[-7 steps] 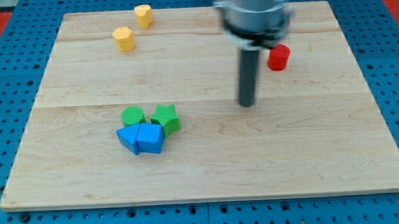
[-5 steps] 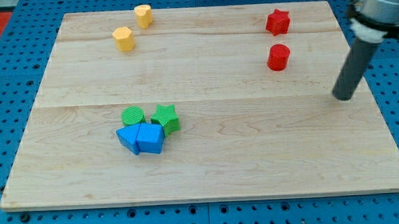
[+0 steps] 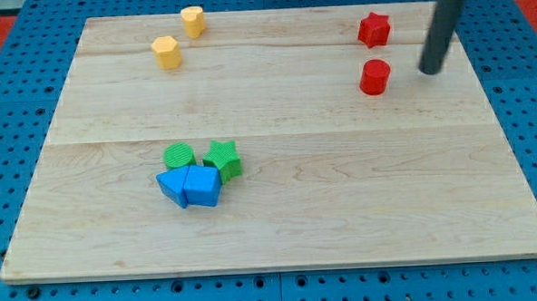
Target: Move the red circle into the yellow hexagon
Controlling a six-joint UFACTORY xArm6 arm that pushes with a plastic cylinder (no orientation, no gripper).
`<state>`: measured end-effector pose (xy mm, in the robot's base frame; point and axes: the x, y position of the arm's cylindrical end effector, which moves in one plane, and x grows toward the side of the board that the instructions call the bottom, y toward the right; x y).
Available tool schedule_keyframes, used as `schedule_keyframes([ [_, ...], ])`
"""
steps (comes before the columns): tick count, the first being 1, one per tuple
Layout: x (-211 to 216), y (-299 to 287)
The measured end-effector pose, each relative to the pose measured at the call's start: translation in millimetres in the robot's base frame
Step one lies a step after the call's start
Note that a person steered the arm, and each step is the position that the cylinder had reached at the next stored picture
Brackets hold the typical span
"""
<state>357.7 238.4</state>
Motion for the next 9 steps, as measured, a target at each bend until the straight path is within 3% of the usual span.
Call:
schedule_keyframes([
  [1, 6, -58],
  [3, -48, -193],
  [5, -16, -215],
  [6, -33, -301],
  [7, -66, -328],
  [8, -32, -269],
  [9, -28, -158],
])
